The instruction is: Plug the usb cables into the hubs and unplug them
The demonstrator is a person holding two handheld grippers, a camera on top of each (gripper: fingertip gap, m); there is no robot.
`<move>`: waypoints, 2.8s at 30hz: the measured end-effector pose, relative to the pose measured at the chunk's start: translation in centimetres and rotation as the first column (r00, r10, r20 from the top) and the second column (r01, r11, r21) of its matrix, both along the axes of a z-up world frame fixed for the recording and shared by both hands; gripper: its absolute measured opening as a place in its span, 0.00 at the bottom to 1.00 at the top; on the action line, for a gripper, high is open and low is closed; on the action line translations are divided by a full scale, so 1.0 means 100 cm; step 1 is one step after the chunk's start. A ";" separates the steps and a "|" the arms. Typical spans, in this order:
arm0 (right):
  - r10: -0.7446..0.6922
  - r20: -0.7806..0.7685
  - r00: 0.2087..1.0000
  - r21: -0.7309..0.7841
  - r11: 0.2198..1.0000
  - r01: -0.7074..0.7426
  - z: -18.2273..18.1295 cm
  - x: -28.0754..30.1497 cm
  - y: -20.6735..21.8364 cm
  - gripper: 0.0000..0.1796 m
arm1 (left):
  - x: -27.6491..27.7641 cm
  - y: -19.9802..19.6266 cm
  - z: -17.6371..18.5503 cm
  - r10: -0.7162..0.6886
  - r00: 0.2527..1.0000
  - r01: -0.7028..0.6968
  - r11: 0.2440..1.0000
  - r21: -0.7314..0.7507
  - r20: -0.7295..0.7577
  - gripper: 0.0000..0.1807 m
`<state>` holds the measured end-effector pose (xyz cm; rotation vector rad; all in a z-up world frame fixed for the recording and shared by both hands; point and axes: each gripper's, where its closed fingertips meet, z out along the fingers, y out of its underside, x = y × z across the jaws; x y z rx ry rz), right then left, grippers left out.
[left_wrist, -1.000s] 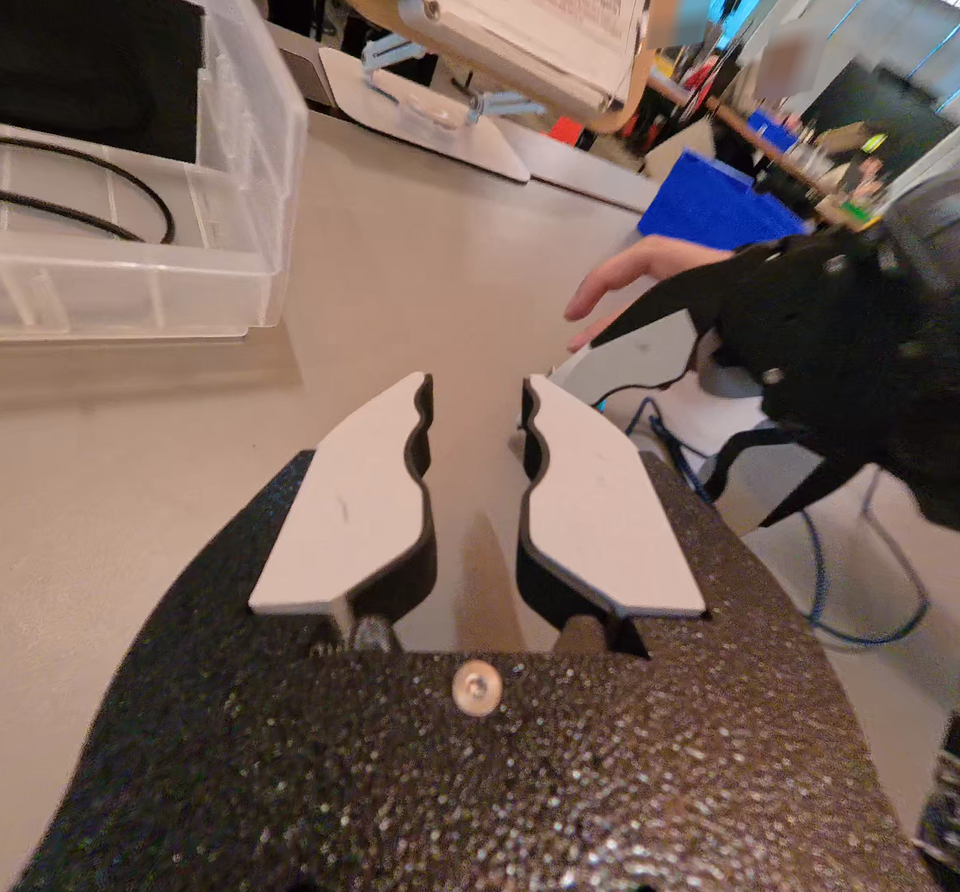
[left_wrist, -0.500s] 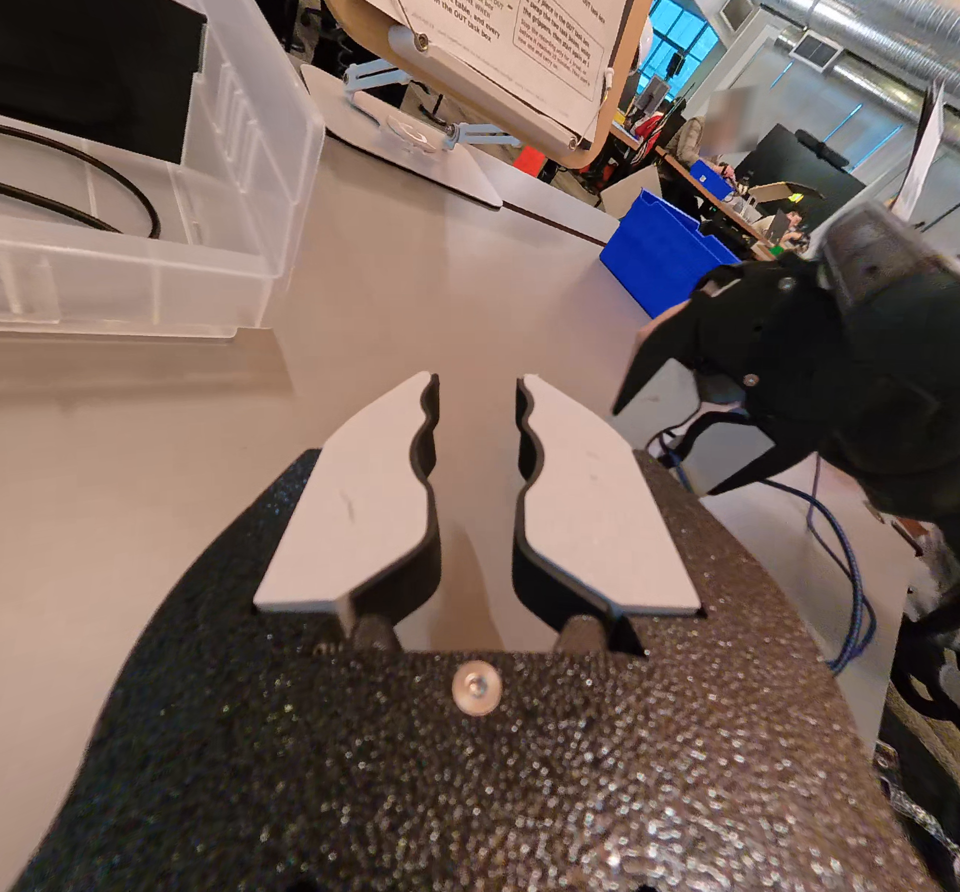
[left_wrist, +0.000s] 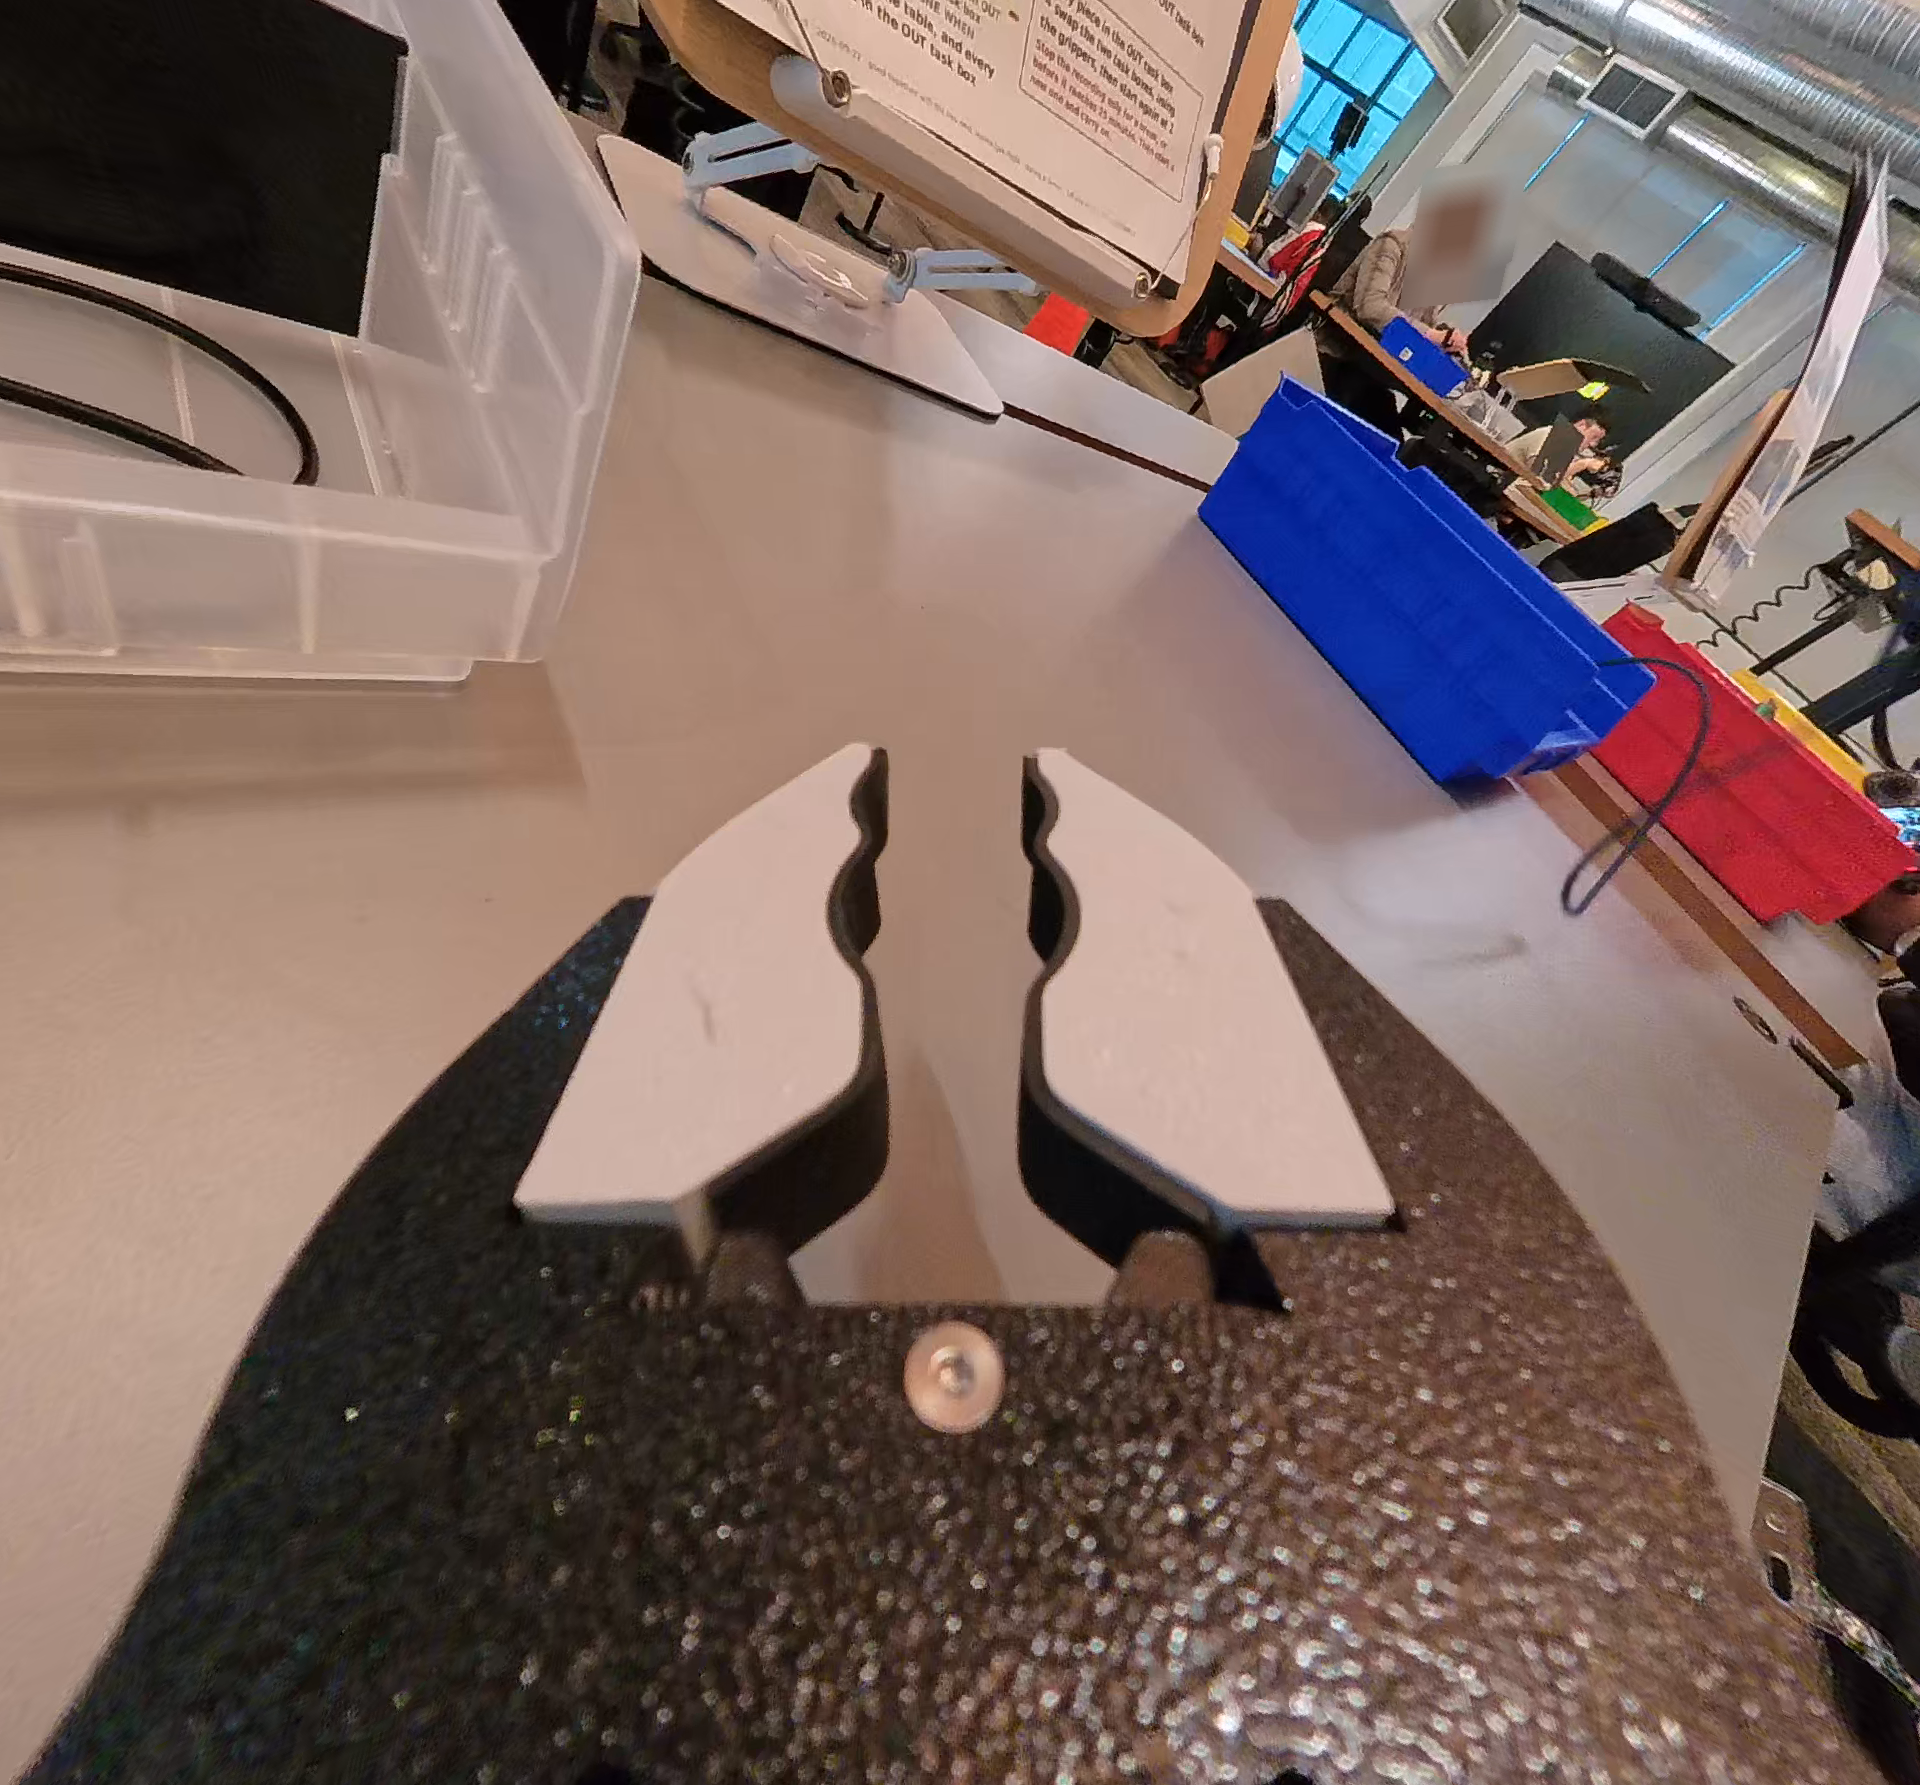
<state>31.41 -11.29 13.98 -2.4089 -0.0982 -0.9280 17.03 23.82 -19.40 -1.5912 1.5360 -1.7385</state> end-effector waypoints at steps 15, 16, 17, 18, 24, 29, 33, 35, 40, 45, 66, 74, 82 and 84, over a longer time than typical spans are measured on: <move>-0.730 0.151 0.667 0.018 0.676 0.736 -0.080 0.122 -0.223 0.03 | 0.000 -0.016 -0.008 -0.039 0.999 0.042 0.983 0.178 -0.020 0.11; -0.703 0.082 0.707 -0.022 0.708 0.706 -0.113 0.123 -0.214 0.03 | -0.001 -0.018 -0.008 -0.043 0.999 0.046 0.981 0.188 -0.019 0.11; -0.703 0.023 0.711 -0.056 0.709 0.703 -0.144 0.124 -0.211 0.03 | -0.001 -0.018 -0.008 -0.044 0.999 0.047 0.979 0.198 -0.016 0.11; -0.695 -0.020 0.719 -0.088 0.718 0.691 -0.169 0.124 -0.208 0.03 | -0.001 -0.019 -0.008 -0.044 0.999 0.046 0.977 0.206 -0.013 0.11; -0.712 -0.168 0.682 -0.109 0.701 0.705 -0.249 0.137 -0.184 0.03 | -0.001 -0.019 -0.008 -0.046 0.999 0.049 0.976 0.210 -0.018 0.10; -0.663 -0.403 0.631 -0.097 0.717 0.691 -0.298 0.137 -0.156 0.16 | -0.001 -0.020 -0.010 -0.049 0.998 0.053 0.977 0.204 -0.028 0.09; -0.711 -0.359 0.605 -0.196 0.691 0.696 -0.304 0.129 -0.167 0.36 | 0.000 -0.018 -0.009 -0.048 0.998 0.053 0.982 0.180 -0.030 0.09; -0.685 -0.398 0.611 -0.200 0.714 0.671 -0.289 0.108 -0.157 0.41 | 0.000 -0.017 -0.009 -0.051 0.998 0.055 0.985 0.161 -0.030 0.09; -0.250 -0.336 0.908 0.094 0.950 0.297 -0.237 -0.009 -0.056 0.43 | 0.000 -0.017 -0.008 -0.053 0.998 0.057 0.988 0.144 -0.030 0.09; 0.079 -0.087 0.993 -0.240 0.966 -0.098 -0.277 -0.097 -0.020 0.41 | 0.000 -0.020 -0.010 -0.068 0.997 0.074 0.984 0.163 -0.039 0.09; -0.548 -0.339 0.765 0.121 0.781 0.613 -0.293 -0.085 -0.051 0.00 | -0.002 -0.022 -0.008 -0.074 0.997 0.077 0.981 0.176 -0.022 0.08; -0.543 -0.333 0.771 0.342 0.692 0.636 -0.186 0.070 -0.108 0.00 | -0.002 -0.023 -0.009 -0.079 0.996 0.084 0.981 0.172 -0.031 0.08; -0.527 -0.592 0.610 0.227 0.617 0.754 -0.285 0.121 -0.136 0.01 | -0.002 -0.022 -0.008 -0.075 0.997 0.078 0.981 0.175 -0.022 0.08; -0.454 -0.652 0.607 0.166 0.696 0.699 -0.310 0.103 -0.119 0.06 | -0.002 -0.023 -0.009 -0.080 0.996 0.084 0.981 0.177 -0.028 0.08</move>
